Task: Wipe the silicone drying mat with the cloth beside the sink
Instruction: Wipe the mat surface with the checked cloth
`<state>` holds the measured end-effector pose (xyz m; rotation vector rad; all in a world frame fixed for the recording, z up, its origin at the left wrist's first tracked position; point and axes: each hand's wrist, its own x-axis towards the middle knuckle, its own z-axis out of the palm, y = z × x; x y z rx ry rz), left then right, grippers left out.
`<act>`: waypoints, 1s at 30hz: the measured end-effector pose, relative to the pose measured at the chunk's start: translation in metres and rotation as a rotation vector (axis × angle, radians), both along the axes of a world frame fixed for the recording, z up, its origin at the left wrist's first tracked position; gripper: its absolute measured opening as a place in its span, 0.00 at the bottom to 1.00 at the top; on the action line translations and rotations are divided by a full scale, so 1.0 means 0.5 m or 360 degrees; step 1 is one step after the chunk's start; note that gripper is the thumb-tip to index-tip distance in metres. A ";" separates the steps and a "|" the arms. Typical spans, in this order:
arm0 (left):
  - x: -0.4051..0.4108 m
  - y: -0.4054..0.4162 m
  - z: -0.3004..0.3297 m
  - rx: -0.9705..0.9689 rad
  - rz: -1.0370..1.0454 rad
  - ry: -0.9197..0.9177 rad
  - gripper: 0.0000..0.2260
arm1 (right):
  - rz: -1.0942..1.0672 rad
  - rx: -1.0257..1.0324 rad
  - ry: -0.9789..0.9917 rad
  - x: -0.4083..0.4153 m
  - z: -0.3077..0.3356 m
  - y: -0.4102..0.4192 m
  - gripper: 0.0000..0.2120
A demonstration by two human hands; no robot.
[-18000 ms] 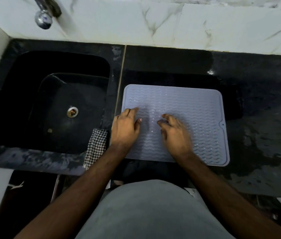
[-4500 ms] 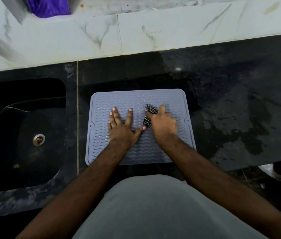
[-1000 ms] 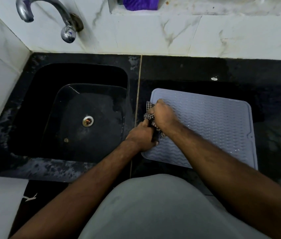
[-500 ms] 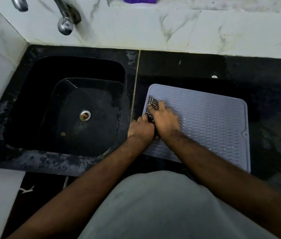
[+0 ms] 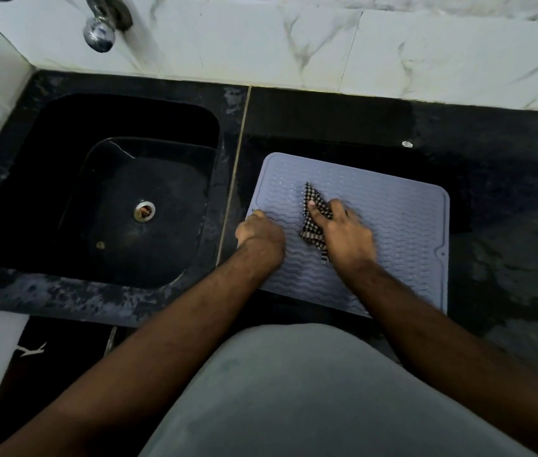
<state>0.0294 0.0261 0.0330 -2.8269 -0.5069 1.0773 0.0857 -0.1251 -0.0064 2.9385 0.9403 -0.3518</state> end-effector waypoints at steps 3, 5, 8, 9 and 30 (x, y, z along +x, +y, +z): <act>-0.012 -0.003 -0.003 -0.0041 0.0112 -0.0147 0.23 | 0.0023 -0.0015 0.0000 0.003 0.005 0.008 0.42; -0.018 -0.015 -0.007 -0.0103 0.0147 -0.0375 0.25 | 0.0035 -0.0025 0.0016 0.005 0.005 0.011 0.43; -0.015 -0.051 -0.036 -0.0458 0.0069 -0.0502 0.46 | 0.0008 0.0012 0.0013 0.006 0.005 0.010 0.38; -0.013 -0.064 -0.044 -0.0612 0.0112 -0.0462 0.55 | 0.0000 0.0031 0.0025 0.007 0.004 0.011 0.35; 0.115 -0.153 -0.034 -0.0389 0.0502 0.0065 0.68 | -0.0153 0.0029 0.0025 0.051 -0.003 -0.190 0.43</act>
